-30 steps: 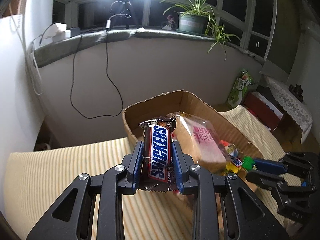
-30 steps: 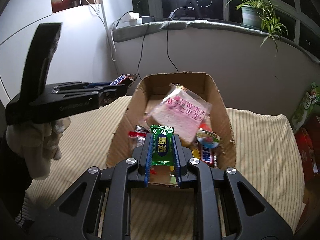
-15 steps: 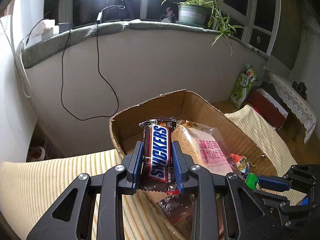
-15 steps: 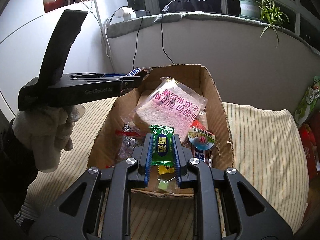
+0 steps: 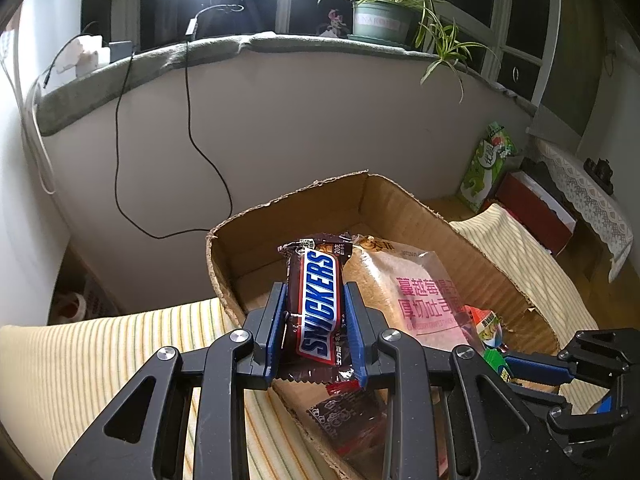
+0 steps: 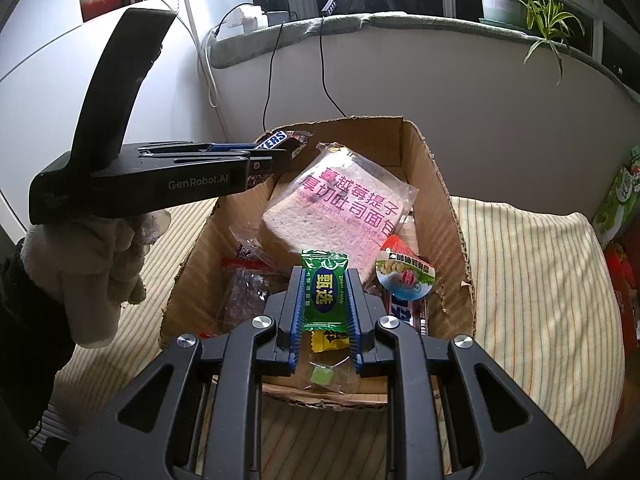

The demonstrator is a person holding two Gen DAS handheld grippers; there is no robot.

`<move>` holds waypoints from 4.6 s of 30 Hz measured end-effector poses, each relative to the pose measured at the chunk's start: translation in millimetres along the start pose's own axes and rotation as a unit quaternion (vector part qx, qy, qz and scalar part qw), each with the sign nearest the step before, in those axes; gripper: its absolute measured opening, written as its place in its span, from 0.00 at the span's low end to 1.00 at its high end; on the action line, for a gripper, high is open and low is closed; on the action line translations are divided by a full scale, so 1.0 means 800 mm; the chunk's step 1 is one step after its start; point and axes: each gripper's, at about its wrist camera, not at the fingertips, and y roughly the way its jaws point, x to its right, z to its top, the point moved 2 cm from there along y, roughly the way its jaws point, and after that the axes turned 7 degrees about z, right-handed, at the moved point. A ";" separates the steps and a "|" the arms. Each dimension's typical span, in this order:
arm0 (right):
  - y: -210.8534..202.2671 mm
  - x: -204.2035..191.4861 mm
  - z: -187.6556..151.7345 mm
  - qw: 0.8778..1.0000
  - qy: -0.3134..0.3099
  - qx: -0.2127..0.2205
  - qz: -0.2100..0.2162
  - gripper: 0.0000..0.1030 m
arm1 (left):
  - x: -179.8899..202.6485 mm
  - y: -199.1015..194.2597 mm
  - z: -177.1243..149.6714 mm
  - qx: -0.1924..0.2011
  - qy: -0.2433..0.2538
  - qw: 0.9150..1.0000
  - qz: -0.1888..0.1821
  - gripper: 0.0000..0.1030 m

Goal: Organize snacks

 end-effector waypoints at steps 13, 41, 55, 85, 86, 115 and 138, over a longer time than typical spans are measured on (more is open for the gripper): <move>0.002 0.001 0.000 1.000 0.002 -0.004 0.000 0.19 | 0.001 0.000 -0.001 -0.002 0.001 1.000 -0.002 0.26; 0.000 -0.002 -0.001 1.000 -0.002 -0.014 -0.012 0.33 | 0.004 -0.020 -0.003 0.007 0.001 1.000 -0.005 0.32; -0.033 -0.023 -0.002 0.999 -0.020 0.010 -0.048 0.73 | 0.006 -0.052 -0.012 0.021 0.000 1.000 -0.004 0.42; -0.117 -0.070 -0.027 0.993 -0.022 0.077 -0.088 0.97 | -0.012 -0.195 -0.104 0.084 -0.039 0.995 0.036 0.67; -0.119 -0.070 -0.028 0.993 -0.021 0.078 -0.089 0.97 | -0.013 -0.199 -0.108 0.086 -0.041 0.995 0.039 0.69; -0.138 -0.102 -0.063 0.991 -0.026 0.085 -0.102 1.00 | -0.016 -0.235 -0.166 0.088 -0.061 0.992 0.070 0.75; -0.133 -0.097 -0.070 0.992 -0.021 0.079 -0.100 1.00 | -0.011 -0.237 -0.168 0.086 -0.059 0.992 0.069 0.75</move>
